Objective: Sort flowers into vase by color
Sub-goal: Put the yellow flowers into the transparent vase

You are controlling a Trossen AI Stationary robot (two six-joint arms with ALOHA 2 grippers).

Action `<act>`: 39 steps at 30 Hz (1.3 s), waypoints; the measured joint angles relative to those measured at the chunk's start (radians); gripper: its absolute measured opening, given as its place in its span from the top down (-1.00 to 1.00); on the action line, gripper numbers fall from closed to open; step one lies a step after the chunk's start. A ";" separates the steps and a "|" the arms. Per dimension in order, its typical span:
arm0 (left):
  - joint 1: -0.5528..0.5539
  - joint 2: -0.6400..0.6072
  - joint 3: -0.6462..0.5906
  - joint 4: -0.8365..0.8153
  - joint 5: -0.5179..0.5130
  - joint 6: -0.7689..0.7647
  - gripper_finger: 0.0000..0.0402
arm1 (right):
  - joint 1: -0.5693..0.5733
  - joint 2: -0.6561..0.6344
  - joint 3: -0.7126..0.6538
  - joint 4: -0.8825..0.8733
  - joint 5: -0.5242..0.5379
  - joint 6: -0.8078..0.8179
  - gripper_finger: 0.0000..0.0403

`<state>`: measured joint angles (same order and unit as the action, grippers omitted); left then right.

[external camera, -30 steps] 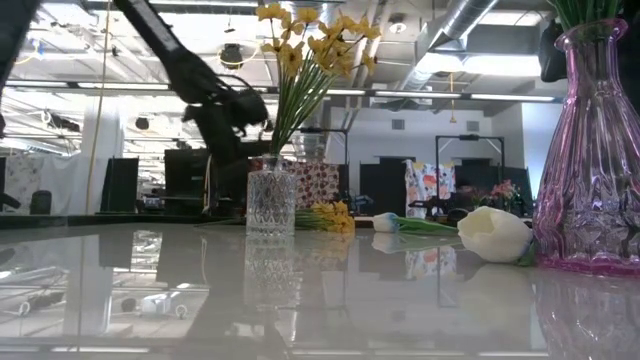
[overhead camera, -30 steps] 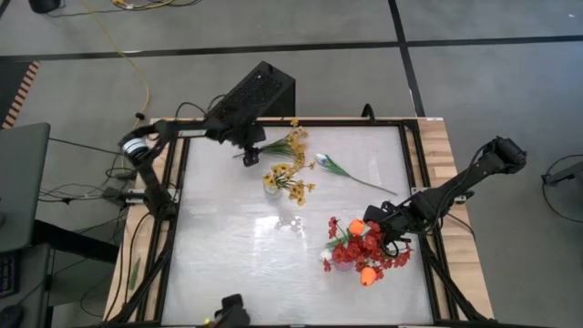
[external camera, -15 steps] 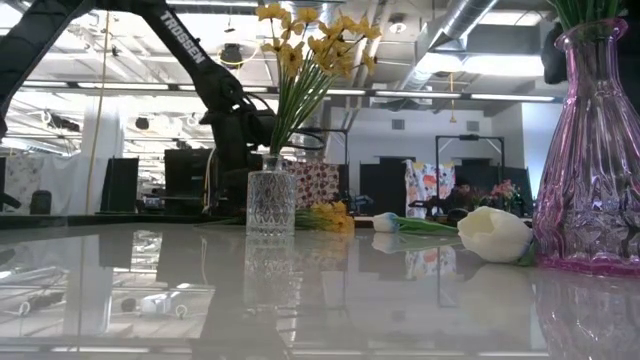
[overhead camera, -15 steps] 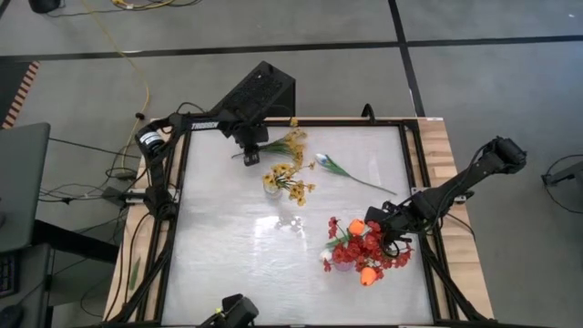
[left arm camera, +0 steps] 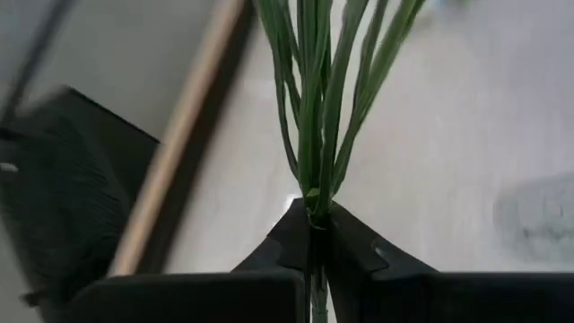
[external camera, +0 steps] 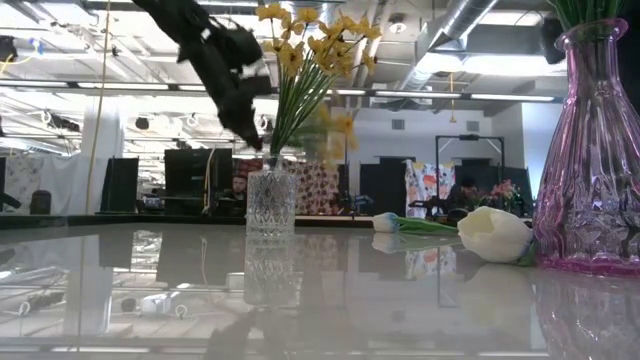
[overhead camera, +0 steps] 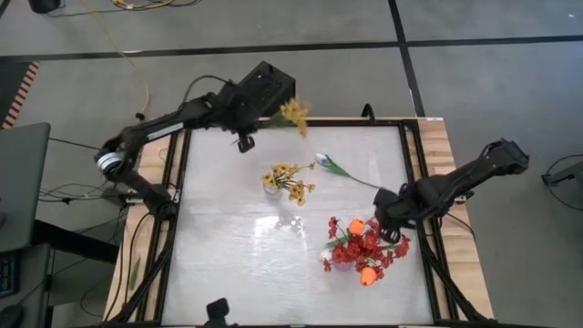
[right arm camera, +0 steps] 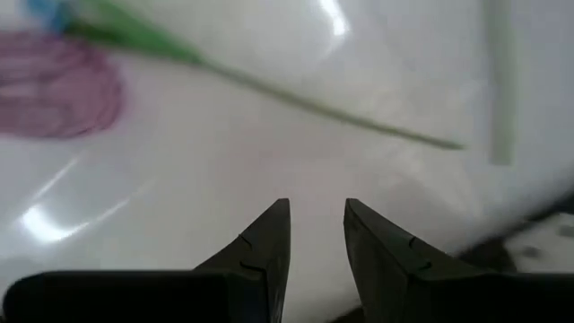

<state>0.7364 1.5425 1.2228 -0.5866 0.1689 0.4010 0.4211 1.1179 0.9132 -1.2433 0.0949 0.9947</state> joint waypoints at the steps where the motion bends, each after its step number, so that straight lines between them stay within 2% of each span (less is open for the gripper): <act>1: -0.001 -0.025 0.000 0.009 -0.009 -0.020 0.99 | -0.012 0.000 0.022 -0.039 0.020 0.000 0.34; 7: -0.025 -0.156 0.000 0.029 -0.013 -0.077 0.99 | -0.102 0.000 0.182 -0.246 0.211 -0.006 0.34; 9: -0.038 -0.188 0.000 0.028 0.044 -0.083 0.99 | -0.132 0.000 0.233 -0.280 0.321 -0.014 0.34; 13: -0.069 -0.274 -0.001 0.044 0.103 -0.104 0.99 | -0.169 -0.001 0.302 -0.263 0.545 -0.077 0.34; 17: -0.082 -0.424 -0.088 0.200 0.059 -0.159 0.99 | -0.205 -0.001 0.326 -0.154 0.625 -0.204 0.34; 22: -0.074 -0.670 -0.337 0.507 0.001 -0.352 0.99 | -0.228 -0.001 0.326 -0.045 0.625 -0.296 0.34; 27: -0.134 -0.839 -0.698 1.008 0.035 -0.622 0.99 | -0.227 0.001 0.326 0.047 0.620 -0.387 0.34; 31: -0.208 -0.832 -0.971 1.474 -0.059 -0.733 0.99 | -0.228 0.001 0.326 0.101 0.621 -0.428 0.34; 33: -0.245 -0.791 -1.055 1.649 -0.127 -0.764 0.99 | -0.228 0.001 0.326 0.122 0.621 -0.443 0.34; 36: -0.296 -0.717 -1.123 1.770 -0.158 -0.780 0.99 | -0.228 0.001 0.326 0.134 0.621 -0.454 0.34; 39: -0.352 -0.643 -1.126 1.825 -0.158 -0.763 0.99 | -0.228 0.001 0.326 0.133 0.621 -0.454 0.34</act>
<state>0.3846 0.8993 0.0967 1.2387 0.0114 -0.3617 0.1936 1.1187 1.2388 -1.1099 0.7155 0.5404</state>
